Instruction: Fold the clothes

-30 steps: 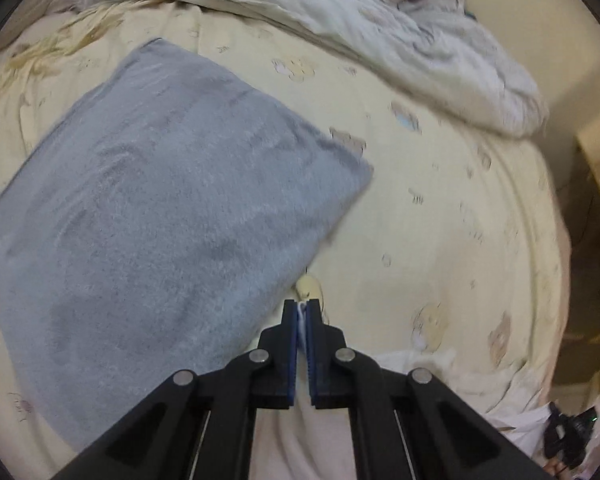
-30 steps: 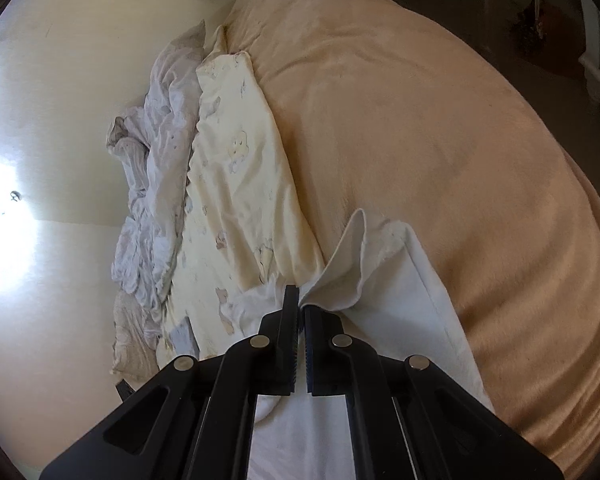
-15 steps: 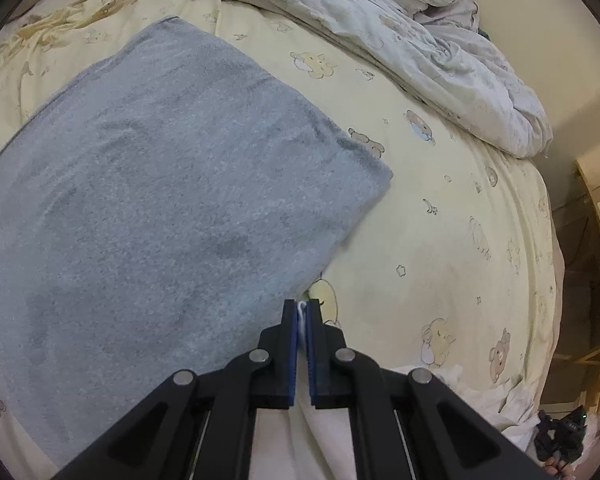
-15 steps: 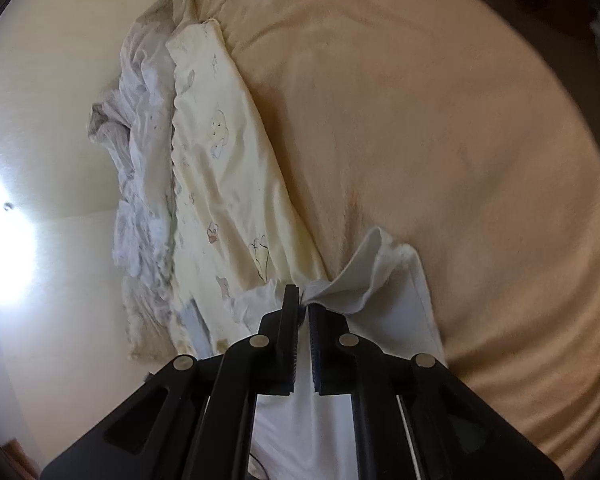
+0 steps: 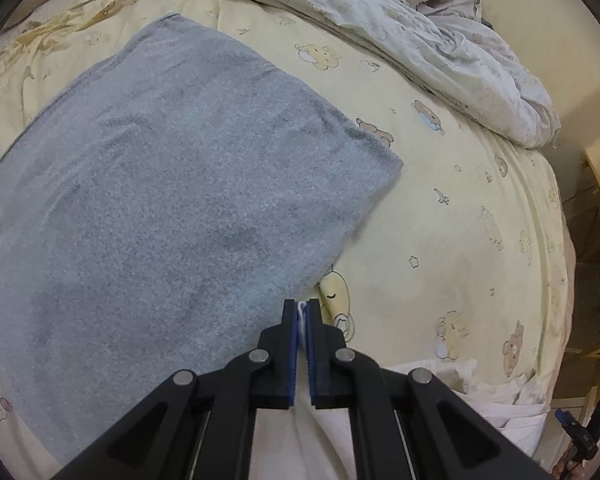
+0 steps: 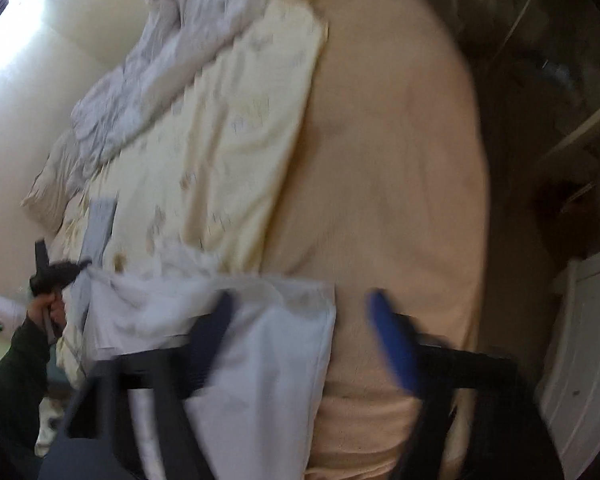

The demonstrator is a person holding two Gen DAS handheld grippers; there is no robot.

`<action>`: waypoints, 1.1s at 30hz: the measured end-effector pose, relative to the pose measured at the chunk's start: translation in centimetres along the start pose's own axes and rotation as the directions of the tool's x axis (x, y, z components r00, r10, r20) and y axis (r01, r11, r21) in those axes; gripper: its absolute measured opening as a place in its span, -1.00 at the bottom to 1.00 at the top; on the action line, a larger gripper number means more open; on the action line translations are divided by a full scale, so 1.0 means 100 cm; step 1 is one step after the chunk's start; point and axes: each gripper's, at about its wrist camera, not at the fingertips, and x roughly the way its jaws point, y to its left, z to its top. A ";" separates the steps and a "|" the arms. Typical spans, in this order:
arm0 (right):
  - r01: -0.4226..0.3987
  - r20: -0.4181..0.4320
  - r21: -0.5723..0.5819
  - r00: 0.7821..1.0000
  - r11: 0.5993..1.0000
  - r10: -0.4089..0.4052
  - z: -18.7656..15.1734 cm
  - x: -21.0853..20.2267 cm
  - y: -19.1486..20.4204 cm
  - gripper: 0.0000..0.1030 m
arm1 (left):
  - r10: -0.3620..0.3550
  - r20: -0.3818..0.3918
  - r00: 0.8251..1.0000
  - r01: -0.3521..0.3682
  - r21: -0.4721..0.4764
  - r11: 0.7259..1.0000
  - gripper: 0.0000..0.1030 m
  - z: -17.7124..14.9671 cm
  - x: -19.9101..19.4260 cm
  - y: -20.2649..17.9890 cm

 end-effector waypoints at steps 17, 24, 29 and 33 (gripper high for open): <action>0.118 0.204 -0.280 0.977 0.953 -0.061 -0.019 -0.023 0.043 -0.90 | -0.054 0.104 0.993 0.054 -0.006 0.999 -0.93 -0.006 -0.037 0.007; 0.118 0.252 -0.278 0.967 0.953 -0.046 0.003 -0.043 0.048 -0.90 | -0.098 0.200 0.975 0.106 -0.029 0.994 -0.93 0.004 -0.057 0.007; 0.119 0.205 -0.245 0.976 0.962 -0.068 0.022 -0.017 0.044 -0.90 | -0.042 0.143 0.989 0.043 0.000 0.999 -0.92 0.022 -0.023 0.003; 0.146 0.106 -0.179 0.986 0.973 -0.129 0.029 0.026 0.025 -0.81 | 0.010 0.123 0.992 -0.002 -0.069 0.998 -0.68 0.026 0.002 0.014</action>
